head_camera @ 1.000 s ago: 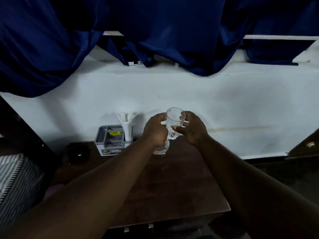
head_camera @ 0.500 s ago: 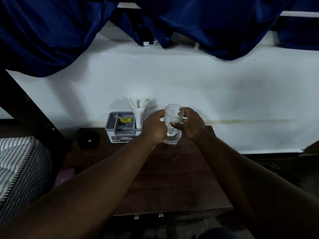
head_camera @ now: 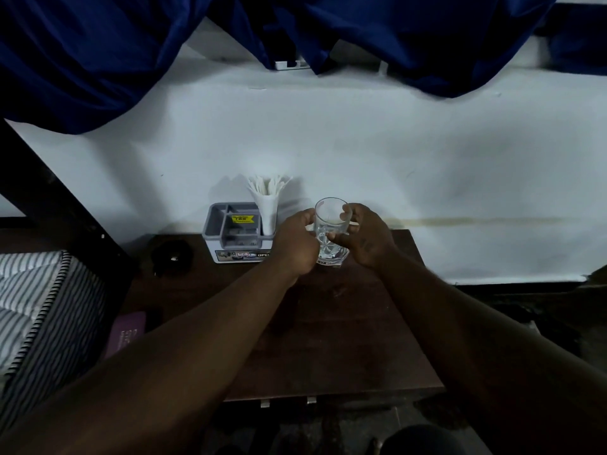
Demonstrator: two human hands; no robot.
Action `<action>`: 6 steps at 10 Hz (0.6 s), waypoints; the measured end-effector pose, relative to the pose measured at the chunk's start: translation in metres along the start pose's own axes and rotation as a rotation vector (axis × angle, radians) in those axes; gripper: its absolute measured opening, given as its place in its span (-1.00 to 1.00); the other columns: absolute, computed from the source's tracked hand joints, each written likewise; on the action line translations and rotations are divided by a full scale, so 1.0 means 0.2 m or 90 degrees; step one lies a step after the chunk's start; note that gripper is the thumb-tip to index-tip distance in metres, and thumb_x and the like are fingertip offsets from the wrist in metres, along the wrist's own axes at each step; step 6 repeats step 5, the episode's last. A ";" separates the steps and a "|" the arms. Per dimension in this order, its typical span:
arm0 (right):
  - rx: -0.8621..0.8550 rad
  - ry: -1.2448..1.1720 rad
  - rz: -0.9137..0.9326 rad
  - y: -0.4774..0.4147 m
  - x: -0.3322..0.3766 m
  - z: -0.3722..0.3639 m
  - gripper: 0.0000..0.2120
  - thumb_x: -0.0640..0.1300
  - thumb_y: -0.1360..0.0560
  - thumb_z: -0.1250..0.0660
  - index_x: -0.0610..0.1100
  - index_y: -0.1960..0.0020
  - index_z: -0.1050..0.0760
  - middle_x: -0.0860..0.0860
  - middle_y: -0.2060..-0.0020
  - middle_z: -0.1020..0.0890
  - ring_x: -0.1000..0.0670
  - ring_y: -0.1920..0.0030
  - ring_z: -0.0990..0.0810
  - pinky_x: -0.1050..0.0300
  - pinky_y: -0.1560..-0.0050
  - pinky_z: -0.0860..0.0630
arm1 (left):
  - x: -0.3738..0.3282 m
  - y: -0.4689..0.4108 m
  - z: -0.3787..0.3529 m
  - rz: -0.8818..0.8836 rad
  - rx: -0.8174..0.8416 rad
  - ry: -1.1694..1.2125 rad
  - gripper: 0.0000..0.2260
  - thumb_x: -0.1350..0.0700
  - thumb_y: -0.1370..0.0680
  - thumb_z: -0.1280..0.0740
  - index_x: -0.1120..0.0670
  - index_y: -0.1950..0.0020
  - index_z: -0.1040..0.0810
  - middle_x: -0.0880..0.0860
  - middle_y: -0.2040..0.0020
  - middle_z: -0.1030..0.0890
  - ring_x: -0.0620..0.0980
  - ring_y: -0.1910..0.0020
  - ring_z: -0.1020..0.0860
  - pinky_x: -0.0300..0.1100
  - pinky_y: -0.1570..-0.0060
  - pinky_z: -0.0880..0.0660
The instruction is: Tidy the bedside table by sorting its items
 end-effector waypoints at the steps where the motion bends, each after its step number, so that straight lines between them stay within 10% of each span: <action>1: 0.002 0.014 0.000 0.00 0.00 0.00 -0.39 -0.23 -0.36 -0.60 -0.18 -0.33 -0.44 -0.05 -0.21 -0.60 -0.08 -0.18 -0.63 -0.02 -0.26 -0.54 | -0.02 0.02 0.00 -0.002 0.003 0.008 -0.50 0.38 -0.50 -0.24 0.02 -0.37 -0.60 -0.08 -0.19 -0.69 -0.10 -0.05 -0.69 -0.23 -0.06 -0.57; 6: -0.001 0.125 0.017 0.10 0.08 0.03 -0.06 -0.19 -0.39 -0.53 -0.15 -0.62 -0.07 -0.12 -0.55 -0.30 -0.12 -0.52 -0.32 -0.06 -0.49 -0.31 | -0.10 0.15 0.05 -0.053 -0.034 -0.229 -0.40 0.32 -0.61 -0.22 0.15 -0.66 -0.17 0.12 -0.64 -0.26 0.09 -0.61 -0.26 -0.13 -0.52 -0.21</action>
Point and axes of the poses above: each hand's wrist, its own y-axis away from the middle knuckle, its own z-axis out of the back of the hand, x = y × z, the point moved 8 cm from there along -y, towards the middle knuckle
